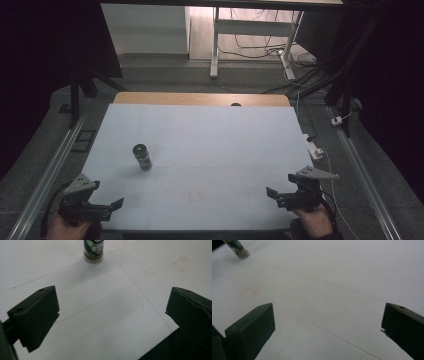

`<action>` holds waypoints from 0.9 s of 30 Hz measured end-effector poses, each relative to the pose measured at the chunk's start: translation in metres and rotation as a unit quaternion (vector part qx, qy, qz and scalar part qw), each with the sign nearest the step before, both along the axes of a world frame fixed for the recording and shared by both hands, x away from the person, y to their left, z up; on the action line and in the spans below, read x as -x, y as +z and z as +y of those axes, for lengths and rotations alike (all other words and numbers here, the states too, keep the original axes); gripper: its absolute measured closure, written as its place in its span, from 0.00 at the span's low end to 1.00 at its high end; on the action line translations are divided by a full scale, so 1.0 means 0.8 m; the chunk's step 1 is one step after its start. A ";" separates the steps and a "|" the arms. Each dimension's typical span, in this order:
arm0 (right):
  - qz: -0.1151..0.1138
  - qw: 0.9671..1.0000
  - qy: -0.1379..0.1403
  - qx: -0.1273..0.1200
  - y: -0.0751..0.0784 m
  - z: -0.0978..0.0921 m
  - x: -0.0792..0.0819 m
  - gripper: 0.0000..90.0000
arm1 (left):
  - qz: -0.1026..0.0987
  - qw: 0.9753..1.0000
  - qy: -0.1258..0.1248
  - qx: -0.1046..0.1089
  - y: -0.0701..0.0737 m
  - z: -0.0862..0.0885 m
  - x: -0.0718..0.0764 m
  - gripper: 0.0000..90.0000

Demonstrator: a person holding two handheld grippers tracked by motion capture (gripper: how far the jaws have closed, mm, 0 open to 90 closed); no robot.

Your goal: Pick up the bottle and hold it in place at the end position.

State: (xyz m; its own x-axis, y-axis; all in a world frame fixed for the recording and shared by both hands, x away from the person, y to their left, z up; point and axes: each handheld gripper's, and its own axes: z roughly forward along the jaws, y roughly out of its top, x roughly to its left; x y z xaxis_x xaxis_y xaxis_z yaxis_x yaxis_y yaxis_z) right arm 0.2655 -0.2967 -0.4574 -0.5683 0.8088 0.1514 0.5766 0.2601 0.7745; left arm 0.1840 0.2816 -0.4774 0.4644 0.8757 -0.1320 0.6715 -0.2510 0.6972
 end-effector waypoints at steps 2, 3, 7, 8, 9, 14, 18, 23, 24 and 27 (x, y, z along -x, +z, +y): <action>-0.004 1.000 0.002 0.012 0.000 0.000 0.000 0.00 | 0.001 1.000 -0.001 -0.005 0.000 -0.002 -0.001 0.00; -0.002 1.000 0.001 0.018 0.000 -0.001 0.000 0.00 | 0.003 1.000 0.001 -0.007 0.000 -0.003 -0.001 0.00; 0.007 1.000 0.003 0.013 -0.002 -0.001 -0.002 0.00 | 0.006 1.000 0.003 -0.011 -0.001 -0.003 -0.002 0.00; 0.007 1.000 0.004 0.015 -0.002 0.000 -0.002 0.00 | 0.008 1.000 0.004 -0.010 -0.001 -0.003 -0.002 0.00; 0.009 1.000 0.008 0.014 -0.002 -0.001 -0.002 0.00 | 0.010 1.000 0.004 -0.008 -0.001 -0.003 -0.003 0.00; 0.011 1.000 0.009 0.009 -0.002 -0.002 -0.003 0.00 | 0.013 1.000 0.005 -0.007 -0.001 -0.002 -0.003 0.00; 0.011 1.000 0.009 0.015 -0.002 0.000 -0.003 0.00 | 0.017 1.000 0.004 -0.003 -0.001 -0.001 -0.005 0.00; 0.008 1.000 0.010 0.019 -0.002 0.001 -0.002 0.00 | 0.018 1.000 0.006 0.001 -0.001 0.000 -0.005 0.00; 0.008 1.000 0.009 0.020 -0.002 0.001 -0.002 0.00 | 0.017 1.000 0.007 -0.001 -0.001 -0.001 -0.005 0.00; 0.007 1.000 0.011 0.021 -0.002 0.001 -0.002 0.00 | 0.019 1.000 0.007 -0.005 -0.001 -0.002 -0.005 0.00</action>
